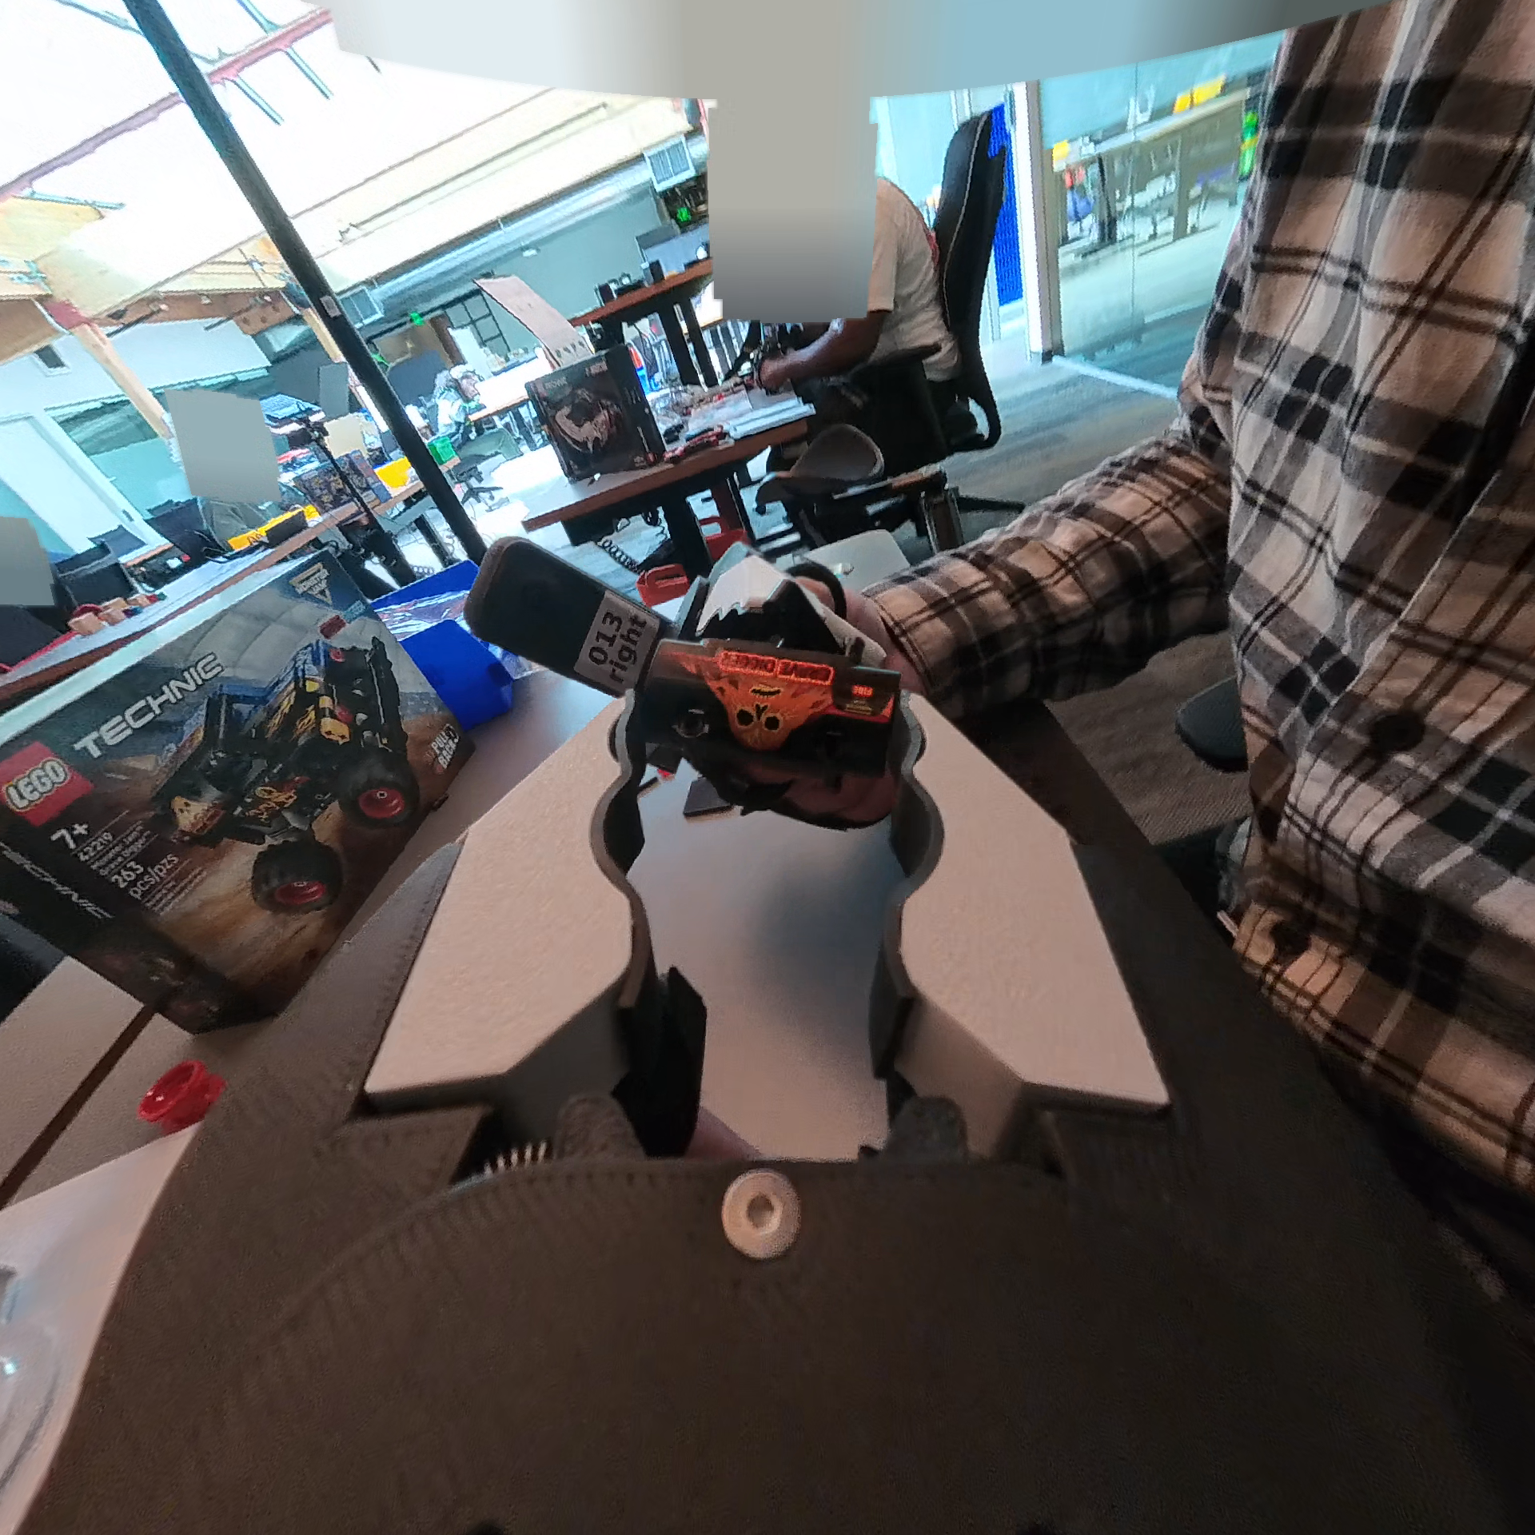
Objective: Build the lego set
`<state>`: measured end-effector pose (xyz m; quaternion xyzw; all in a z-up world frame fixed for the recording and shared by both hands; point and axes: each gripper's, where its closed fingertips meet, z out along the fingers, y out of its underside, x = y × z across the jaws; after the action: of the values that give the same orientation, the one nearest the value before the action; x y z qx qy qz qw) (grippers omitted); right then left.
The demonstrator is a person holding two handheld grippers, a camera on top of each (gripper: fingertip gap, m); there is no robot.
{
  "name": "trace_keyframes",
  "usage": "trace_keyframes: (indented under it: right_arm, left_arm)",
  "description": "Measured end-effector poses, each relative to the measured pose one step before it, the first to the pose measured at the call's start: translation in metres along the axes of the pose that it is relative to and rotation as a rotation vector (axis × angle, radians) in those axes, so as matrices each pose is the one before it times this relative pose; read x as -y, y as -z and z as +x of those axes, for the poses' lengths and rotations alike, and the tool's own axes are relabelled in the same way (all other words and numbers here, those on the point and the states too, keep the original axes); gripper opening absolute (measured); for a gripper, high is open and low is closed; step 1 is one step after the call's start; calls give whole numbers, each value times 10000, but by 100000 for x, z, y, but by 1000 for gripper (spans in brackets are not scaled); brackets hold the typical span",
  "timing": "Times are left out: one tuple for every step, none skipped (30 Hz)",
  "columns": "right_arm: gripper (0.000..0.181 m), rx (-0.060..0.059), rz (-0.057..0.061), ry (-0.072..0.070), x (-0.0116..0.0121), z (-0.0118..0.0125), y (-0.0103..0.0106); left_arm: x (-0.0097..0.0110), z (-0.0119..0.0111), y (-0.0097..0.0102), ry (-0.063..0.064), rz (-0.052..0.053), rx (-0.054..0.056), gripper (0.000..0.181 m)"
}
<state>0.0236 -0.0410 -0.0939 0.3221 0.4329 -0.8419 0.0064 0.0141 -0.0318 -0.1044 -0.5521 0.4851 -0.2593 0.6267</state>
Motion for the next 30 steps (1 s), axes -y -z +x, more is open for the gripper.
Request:
trace_keyframes:
  right_arm:
    - [5,-41,-50,-27,-72,78,76]
    - [5,-9,-50,-44,-84,76,54]
    - [5,15,-41,-53,-75,62,28]
    - [5,13,-44,-32,-64,48,29]
    - [5,13,-61,-14,-67,32,-7]
    - [5,-3,-58,5,-49,27,-5]
    - [5,-32,-31,-1,1,79,27]
    - [5,-59,4,7,27,114,50]
    - [5,-54,8,12,9,87,35]
    - [5,-9,7,-9,-19,29,10]
    - [5,22,2,-24,-39,15,9]
    - [5,17,-14,-21,-56,3,11]
    - [5,42,-44,-20,-80,-33,-35]
    - [5,70,-46,-27,-76,-65,-68]
    - [5,16,-42,-30,-66,44,-34]
    - [5,-27,-51,-24,-81,100,-22]
    - [5,12,-51,-21,-78,32,-45]
    - [5,36,-49,-14,-56,-21,-53]
    - [5,6,-55,1,-52,15,-26]
    - [5,-21,-55,8,-53,23,-2]
    - [5,-43,-50,-3,-45,69,13]
    - [5,-52,-30,-32,-37,120,34]
    - [5,-22,-28,-50,-48,119,25]
    - [5,11,-43,-36,-63,58,1]
    - [5,12,-63,-5,-66,2,-4]
    - [5,-5,-64,0,-45,15,11]
    - [5,-24,-61,-6,-47,67,30]
    - [4,-24,-55,-16,-41,90,30]
    - [5,-14,-49,-28,-57,90,23]
    - [5,-20,-36,-30,-23,110,25]
  left_arm:
    - [-153,-6,-25,-193,-191,-1,58]
    - [-146,36,-14,-191,-207,-28,58]
    - [-76,26,19,-177,-197,-33,58]
    - [-62,-3,19,-179,-190,-34,58]
    - [-57,40,11,-162,-167,-70,58]
    - [-13,34,16,-112,-121,-68,58]
    - [-66,-38,25,-136,-146,-12,58]
    - [-113,-73,19,-160,-168,31,58]
    - [-72,-58,27,-147,-148,32,58]
    - [-38,-5,24,-174,-138,34,58]
    - [0,20,-17,-172,-127,42,58]
    - [-25,14,-4,-199,-157,41,58]
    - [37,81,15,-165,-125,-21,58]
    - [102,87,22,-122,-76,-39,58]
    - [-22,54,46,-153,-132,-38,58]
    - [-115,39,48,-150,-167,-47,58]
    - [-19,65,48,-88,-92,-64,58]
    - [54,70,20,-61,-49,-69,58]
    - [1,50,14,-72,-71,-53,58]
    - [-36,30,-10,-96,-100,-42,58]
    - [-61,28,-3,-81,-109,-46,58]
    - [-116,10,7,-100,-143,-34,58]
    - [-136,17,2,-105,-141,-42,58]
    - [-55,52,-14,-75,-86,-64,58]
    - [18,57,3,-31,-27,-76,58]
    - [-1,38,-12,-27,-39,-50,58]
    - [-78,29,-39,-61,-74,-38,58]
    - [-88,35,-13,-32,-69,-53,58]
    - [-94,44,-8,-12,-41,-63,58]
    - [-116,9,-18,17,-28,-46,58]
